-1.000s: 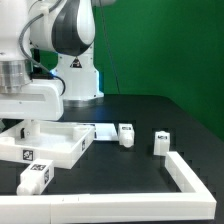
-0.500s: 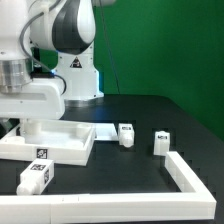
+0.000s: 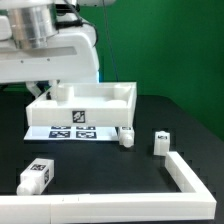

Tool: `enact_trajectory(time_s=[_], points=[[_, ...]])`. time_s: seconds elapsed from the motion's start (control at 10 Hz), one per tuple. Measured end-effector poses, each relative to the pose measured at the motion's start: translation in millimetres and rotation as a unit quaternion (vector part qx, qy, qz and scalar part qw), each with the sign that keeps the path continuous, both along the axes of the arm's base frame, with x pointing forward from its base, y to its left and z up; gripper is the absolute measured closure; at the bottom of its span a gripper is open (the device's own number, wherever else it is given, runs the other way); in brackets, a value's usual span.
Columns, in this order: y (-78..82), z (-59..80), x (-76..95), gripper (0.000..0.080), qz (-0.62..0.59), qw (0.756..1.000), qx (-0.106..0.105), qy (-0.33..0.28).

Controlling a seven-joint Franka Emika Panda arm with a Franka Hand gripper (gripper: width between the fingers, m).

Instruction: Assemble one leg

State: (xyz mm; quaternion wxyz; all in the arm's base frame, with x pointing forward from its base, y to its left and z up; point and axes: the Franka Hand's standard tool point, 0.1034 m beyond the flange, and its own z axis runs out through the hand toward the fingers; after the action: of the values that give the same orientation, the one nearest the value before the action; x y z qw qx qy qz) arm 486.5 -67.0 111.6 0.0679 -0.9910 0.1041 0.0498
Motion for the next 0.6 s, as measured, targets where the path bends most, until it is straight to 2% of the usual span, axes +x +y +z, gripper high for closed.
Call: enact_trajectory(time_s=[0.1, 0.5, 0.6], points=[[9.9, -3.7, 8.0, 0.0745, 0.009, 1.0, -0.002, -0.002], [8.2, -8.1, 5.1, 0.0745, 0.008, 1.0, -0.002, 0.003], [8.6, -12.1, 13.5, 0.0745, 0.031, 0.999, -0.012, 0.002]])
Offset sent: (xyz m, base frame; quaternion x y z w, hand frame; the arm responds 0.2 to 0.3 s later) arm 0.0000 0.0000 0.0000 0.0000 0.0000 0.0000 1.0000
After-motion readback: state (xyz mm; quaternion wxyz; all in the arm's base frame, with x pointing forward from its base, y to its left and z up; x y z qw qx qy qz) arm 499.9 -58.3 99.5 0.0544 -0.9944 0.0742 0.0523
